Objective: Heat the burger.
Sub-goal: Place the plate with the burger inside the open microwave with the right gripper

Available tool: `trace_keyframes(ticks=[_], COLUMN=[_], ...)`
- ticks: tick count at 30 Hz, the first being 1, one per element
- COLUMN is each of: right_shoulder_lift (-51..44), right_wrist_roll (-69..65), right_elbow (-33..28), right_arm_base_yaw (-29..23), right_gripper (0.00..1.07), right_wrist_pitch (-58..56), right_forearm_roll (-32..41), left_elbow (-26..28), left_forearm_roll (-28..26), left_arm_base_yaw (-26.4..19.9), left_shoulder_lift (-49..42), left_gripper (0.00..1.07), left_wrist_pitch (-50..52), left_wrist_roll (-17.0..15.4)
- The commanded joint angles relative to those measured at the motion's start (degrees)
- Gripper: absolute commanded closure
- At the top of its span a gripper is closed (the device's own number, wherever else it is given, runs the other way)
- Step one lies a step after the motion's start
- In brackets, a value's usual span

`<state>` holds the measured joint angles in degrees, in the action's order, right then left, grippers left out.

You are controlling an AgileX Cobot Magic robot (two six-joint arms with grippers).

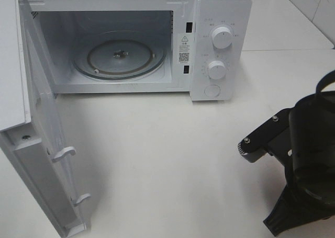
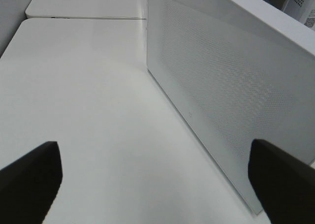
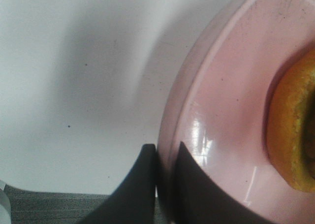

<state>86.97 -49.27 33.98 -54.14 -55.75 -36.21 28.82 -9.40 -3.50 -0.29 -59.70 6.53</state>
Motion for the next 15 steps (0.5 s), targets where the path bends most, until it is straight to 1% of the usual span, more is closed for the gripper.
trace_keyframes(ticks=[1, 2, 4, 5, 6, 7, 8, 15], right_shoulder_lift=[-0.29, -0.29, -0.29, -0.29, -0.29, -0.29, -0.29, -0.29], right_wrist_roll=[-0.40, -0.40, -0.06, -0.06, -0.06, -0.06, -0.06, 0.29], right_elbow=[-0.29, -0.29, -0.29, -0.29, -0.29, -0.29, -0.29, -0.29], right_arm_base_yaw=[-2.81, -2.81, -5.21, -5.21, -6.93, -6.93, -8.14, -11.23], right_gripper=[1.07, 1.07, 1.07, 1.07, 1.07, 1.07, 1.07, 1.07], right_wrist_pitch=[-3.44, -3.44, -3.50, -3.50, -3.50, -3.50, -3.44, -3.44], right_forearm_roll=[-3.95, -3.95, -5.56, -5.56, -6.65, -6.65, -7.22, -8.65], left_elbow=[0.06, 0.06, 0.06, 0.06, 0.06, 0.06, 0.06, 0.06], left_forearm_roll=[-0.34, -0.34, -0.34, -0.34, -0.34, -0.34, -0.34, -0.34], left_arm_base_yaw=[-0.06, -0.06, -0.06, -0.06, -0.06, -0.06, -0.06, -0.06], left_shoulder_lift=[-0.46, -0.46, -0.46, -0.46, -0.46, -0.46, -0.46, -0.46], left_gripper=[0.09, 0.09, 0.09, 0.09, 0.09, 0.09, 0.09, 0.09], left_wrist_pitch=[0.17, 0.17, 0.17, 0.17, 0.17, 0.17, 0.17, 0.17], left_wrist_roll=[-0.23, -0.23, -0.23, -0.23, -0.23, -0.23, -0.23, -0.23])
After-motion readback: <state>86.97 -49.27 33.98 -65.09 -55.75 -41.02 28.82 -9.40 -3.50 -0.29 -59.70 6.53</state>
